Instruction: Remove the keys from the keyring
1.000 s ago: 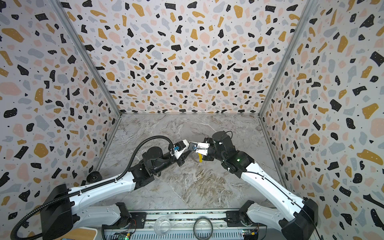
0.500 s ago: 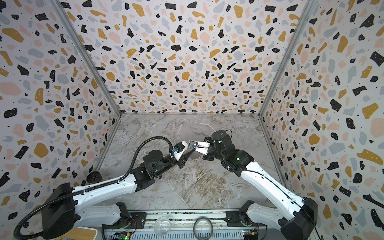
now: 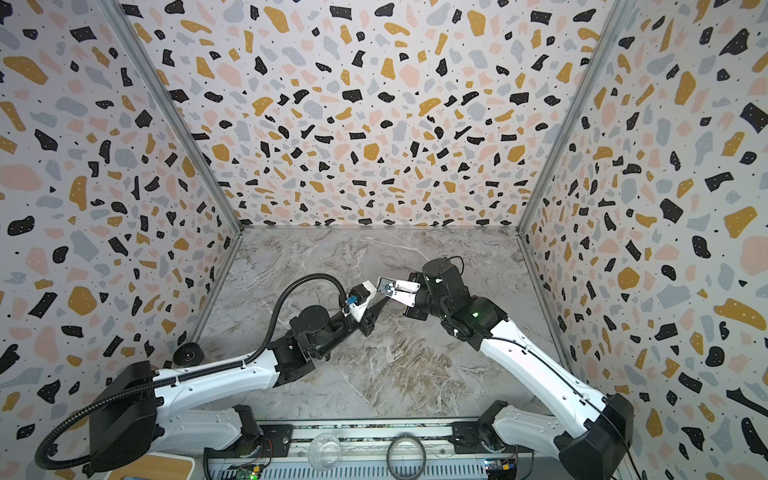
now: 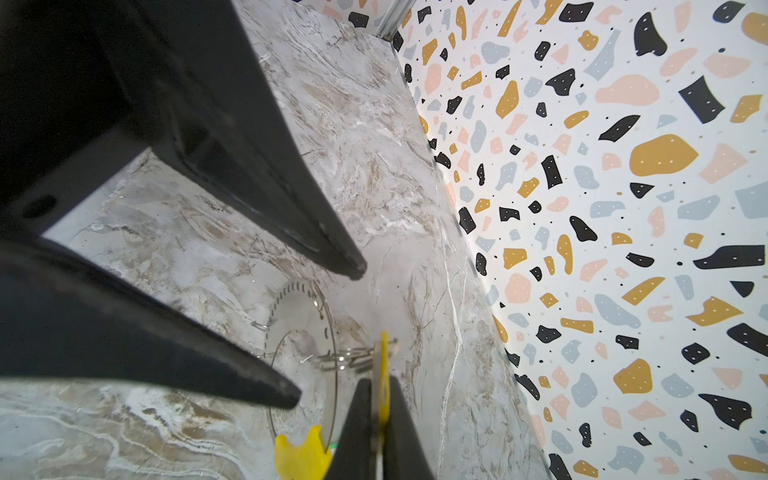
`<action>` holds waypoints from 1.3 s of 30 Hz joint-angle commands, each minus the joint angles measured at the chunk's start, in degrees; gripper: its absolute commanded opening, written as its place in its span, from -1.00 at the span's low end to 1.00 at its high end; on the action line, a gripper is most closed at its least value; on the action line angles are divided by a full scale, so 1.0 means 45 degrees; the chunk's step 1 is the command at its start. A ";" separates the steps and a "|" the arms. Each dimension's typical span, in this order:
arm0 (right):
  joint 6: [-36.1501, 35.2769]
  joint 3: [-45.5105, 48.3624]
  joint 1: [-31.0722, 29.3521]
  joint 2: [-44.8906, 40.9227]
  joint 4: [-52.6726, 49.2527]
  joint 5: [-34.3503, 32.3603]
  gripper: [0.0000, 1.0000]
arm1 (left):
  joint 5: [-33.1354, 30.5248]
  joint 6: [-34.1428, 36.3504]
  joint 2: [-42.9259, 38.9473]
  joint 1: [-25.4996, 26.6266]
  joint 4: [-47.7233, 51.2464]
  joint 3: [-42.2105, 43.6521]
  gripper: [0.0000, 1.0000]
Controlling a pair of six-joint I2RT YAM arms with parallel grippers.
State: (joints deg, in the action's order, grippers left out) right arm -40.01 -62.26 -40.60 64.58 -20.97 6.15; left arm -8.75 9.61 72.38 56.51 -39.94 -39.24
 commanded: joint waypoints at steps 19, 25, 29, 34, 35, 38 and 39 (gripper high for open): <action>0.0429 -0.0909 -0.0060 0.0025 -0.0125 0.0368 -1.00 | -0.0916 0.0095 0.0596 0.0362 -0.1227 0.0122 -0.40; 0.0434 -0.0920 -0.0060 0.0063 -0.0144 0.0447 -1.00 | -0.1148 -0.0079 0.0792 0.0352 -0.1396 0.0016 -0.51; 0.0488 -0.0887 -0.0060 0.0078 -0.0161 0.0469 -1.00 | -0.1253 -0.0178 0.0797 0.0359 -0.1600 0.0054 -0.50; 0.0512 -0.0910 -0.0070 0.0097 -0.0164 0.0603 -1.00 | -0.1454 -0.0307 0.0792 0.0363 -0.1770 0.0068 -0.44; 0.0522 -0.0914 -0.0060 0.0088 -0.0164 0.0605 -1.00 | -0.1502 -0.0338 0.0792 0.0366 -0.1787 0.0073 -0.44; 0.0552 -0.0909 -0.0055 0.0077 -0.0180 0.0669 -1.00 | -0.1648 -0.0410 0.0734 0.0355 -0.1941 0.0143 -0.45; 0.0551 -0.0890 -0.0060 0.0089 -0.0185 0.0674 -1.00 | -0.1648 -0.0397 0.0714 0.0361 -0.2025 0.0197 -0.46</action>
State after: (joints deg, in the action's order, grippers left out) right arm -37.54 -63.96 -40.56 65.21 -21.47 7.29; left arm -14.61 8.80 75.96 57.93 -44.16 -38.44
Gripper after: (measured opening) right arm 0.078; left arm 0.272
